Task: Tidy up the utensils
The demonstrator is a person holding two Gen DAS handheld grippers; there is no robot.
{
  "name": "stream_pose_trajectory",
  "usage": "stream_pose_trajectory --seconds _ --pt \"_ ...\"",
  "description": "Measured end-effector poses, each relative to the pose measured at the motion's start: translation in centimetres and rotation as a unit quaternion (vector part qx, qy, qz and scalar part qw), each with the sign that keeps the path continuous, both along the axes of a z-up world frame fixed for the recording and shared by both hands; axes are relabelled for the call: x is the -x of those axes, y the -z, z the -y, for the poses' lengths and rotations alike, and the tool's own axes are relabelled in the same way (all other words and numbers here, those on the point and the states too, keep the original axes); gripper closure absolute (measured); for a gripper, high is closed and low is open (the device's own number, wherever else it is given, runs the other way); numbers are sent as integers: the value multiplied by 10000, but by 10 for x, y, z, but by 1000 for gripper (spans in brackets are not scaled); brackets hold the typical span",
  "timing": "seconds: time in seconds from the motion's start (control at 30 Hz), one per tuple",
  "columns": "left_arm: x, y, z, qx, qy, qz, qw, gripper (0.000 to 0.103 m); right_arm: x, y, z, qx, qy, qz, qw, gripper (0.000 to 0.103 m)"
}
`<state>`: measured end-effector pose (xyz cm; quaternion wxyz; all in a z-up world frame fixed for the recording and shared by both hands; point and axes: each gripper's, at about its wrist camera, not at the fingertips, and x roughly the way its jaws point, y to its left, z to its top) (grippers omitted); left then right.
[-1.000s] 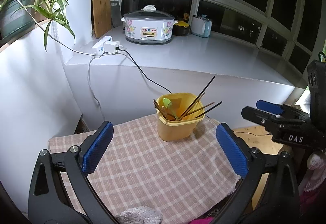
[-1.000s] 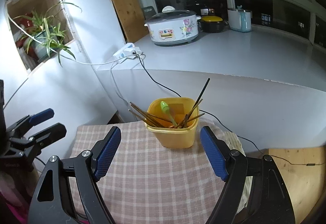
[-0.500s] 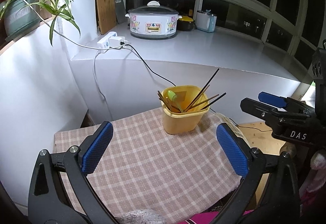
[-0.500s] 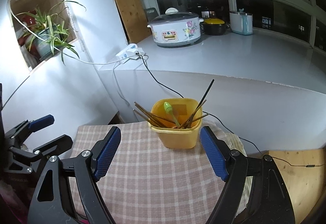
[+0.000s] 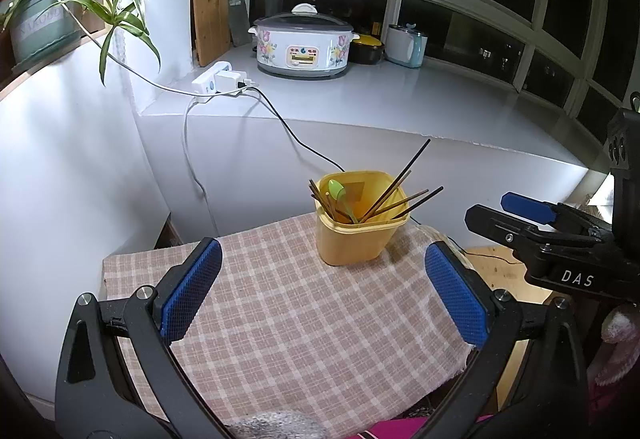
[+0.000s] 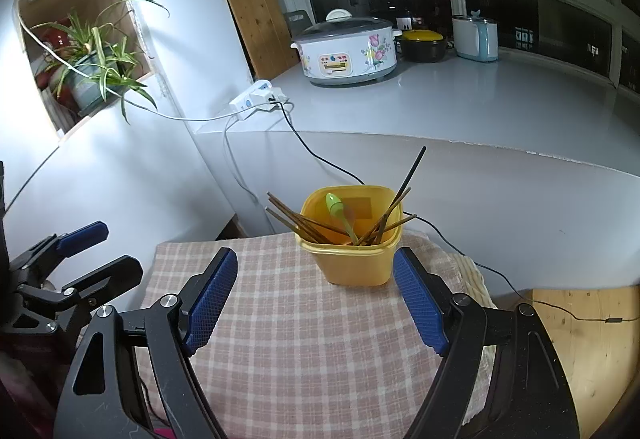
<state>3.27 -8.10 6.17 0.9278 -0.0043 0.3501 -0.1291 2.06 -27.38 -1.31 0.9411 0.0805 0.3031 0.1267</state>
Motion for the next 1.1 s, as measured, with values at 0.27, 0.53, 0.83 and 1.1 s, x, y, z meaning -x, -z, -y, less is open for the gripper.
stream_pose_trajectory --seconds 0.27,0.53,0.83,1.1 --pt "0 0 -1 -8 15 5 10000 0 -2 2 1 -32 18 -47 10000 23" --pt "0 0 -1 -2 11 -4 10000 0 -4 5 2 -39 1 -91 10000 23" --pt "0 1 -1 -5 9 -1 10000 0 -5 5 2 -42 17 -113 9999 23" --pt "-1 0 -2 9 7 -4 10000 0 -6 6 2 -53 51 -125 9999 23"
